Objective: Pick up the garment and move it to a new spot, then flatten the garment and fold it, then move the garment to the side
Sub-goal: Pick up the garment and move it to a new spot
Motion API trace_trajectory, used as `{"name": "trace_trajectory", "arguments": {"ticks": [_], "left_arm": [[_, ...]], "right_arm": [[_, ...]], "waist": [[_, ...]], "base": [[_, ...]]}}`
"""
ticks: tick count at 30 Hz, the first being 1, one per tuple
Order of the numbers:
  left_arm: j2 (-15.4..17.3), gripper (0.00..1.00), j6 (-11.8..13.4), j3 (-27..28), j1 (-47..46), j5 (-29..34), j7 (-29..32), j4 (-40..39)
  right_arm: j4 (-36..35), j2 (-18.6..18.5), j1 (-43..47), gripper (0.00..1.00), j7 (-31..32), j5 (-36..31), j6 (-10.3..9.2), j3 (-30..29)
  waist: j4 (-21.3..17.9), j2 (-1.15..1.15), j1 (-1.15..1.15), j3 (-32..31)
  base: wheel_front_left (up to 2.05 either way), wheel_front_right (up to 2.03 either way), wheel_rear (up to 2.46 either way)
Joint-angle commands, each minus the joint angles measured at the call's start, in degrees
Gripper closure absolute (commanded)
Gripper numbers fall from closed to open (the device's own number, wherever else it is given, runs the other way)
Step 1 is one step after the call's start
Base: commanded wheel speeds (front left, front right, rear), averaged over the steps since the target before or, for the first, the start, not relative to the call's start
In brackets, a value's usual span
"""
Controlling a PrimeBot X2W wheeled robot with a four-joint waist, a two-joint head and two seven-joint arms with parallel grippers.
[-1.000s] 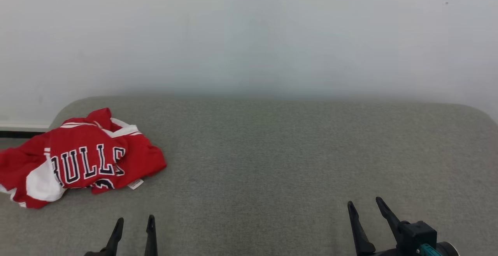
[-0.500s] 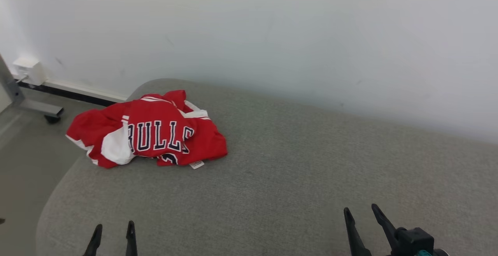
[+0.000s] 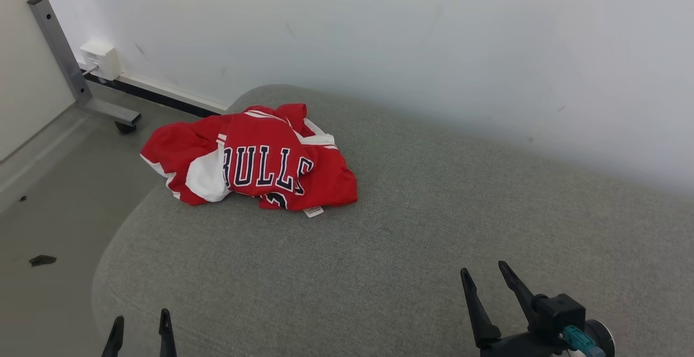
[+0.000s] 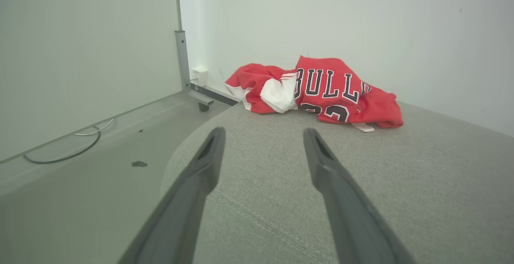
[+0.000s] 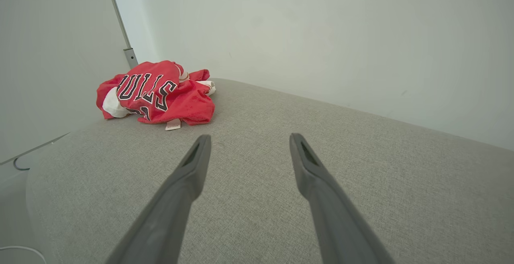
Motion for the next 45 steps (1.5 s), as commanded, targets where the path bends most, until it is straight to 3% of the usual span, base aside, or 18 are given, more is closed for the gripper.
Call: {"name": "trace_trajectory", "arguments": {"ticks": [1, 9, 17, 22, 27, 31, 32, 36, 42, 45], "left_arm": [[0.0, 0.00, 0.3, 0.2, 0.8, -0.5, -0.3, -0.4], [-0.1, 0.00, -0.1, 0.3, -0.9, -1.4, 0.2, 0.4], [2.0, 0.00, -3.8, -1.1, -13.9, -5.0, 9.5, 6.7], [4.4, 0.00, -6.1, 0.6, -24.9, -8.9, 15.9, 14.9], [7.0, 0.00, -6.7, 3.8, -34.7, -13.1, 19.5, 22.0], [9.8, 0.00, -7.6, 6.9, -40.9, -17.2, 22.5, 25.1], [10.3, 0.00, -7.6, 9.3, -44.0, -21.1, 25.7, 26.4], [14.1, 0.00, -8.3, 11.2, -47.9, -24.3, 30.6, 26.2], [19.8, 0.00, -5.0, 14.0, -49.3, -26.5, 39.7, 24.5], [20.7, 0.00, -2.6, 15.3, -49.4, -27.8, 43.1, 22.9]], "right_arm": [[0.5, -0.1, -0.7, 0.00, -0.5, -0.3, -0.12, 0.1], [1.2, -0.1, -0.7, 0.00, -0.9, -0.1, -0.12, -0.1], [0.4, -0.1, 1.8, 0.00, -0.9, -0.3, -0.13, -2.2], [-1.1, -0.1, 1.9, 0.00, 0.0, -0.6, -0.13, -1.0], [-3.1, -0.1, -0.3, 0.00, 0.8, -1.0, -0.12, 0.9], [-4.9, -0.2, -3.0, 0.00, 1.3, -1.8, -0.13, 2.2], [-5.9, -0.2, -4.6, 0.00, 1.6, -2.4, -0.13, 2.8], [-6.9, -0.2, -6.6, 0.00, 1.6, -3.0, -0.12, 3.6], [-7.9, -0.1, -8.9, 0.00, 1.1, -2.5, -0.13, 4.2], [-7.9, -0.1, -9.8, 0.00, 0.8, -2.5, -0.12, 4.4]], "waist": [[0.5, -0.01, 0.00, 0.6], [0.7, -0.01, 0.00, 0.8], [0.7, -0.01, 0.00, 1.1], [-3.2, -0.01, 0.00, 3.3], [-8.3, -0.01, 0.00, 7.9], [-12.8, -0.01, 0.00, 13.4], [-14.9, -0.01, 0.00, 16.5], [-18.5, -0.01, 0.00, 21.2], [-23.2, -0.01, 0.00, 26.3], [-24.6, -0.01, 0.00, 27.9]], "base": [[0.00, 0.00, 0.00], [0.00, 0.00, 0.00], [0.00, 0.00, 0.00], [0.00, 0.00, 0.00], [0.00, 0.00, 0.00], [0.00, 0.00, 0.00], [0.00, 0.00, 0.00], [0.00, 0.00, 0.00], [0.00, 0.00, 0.00], [0.00, 0.00, 0.00]]}}
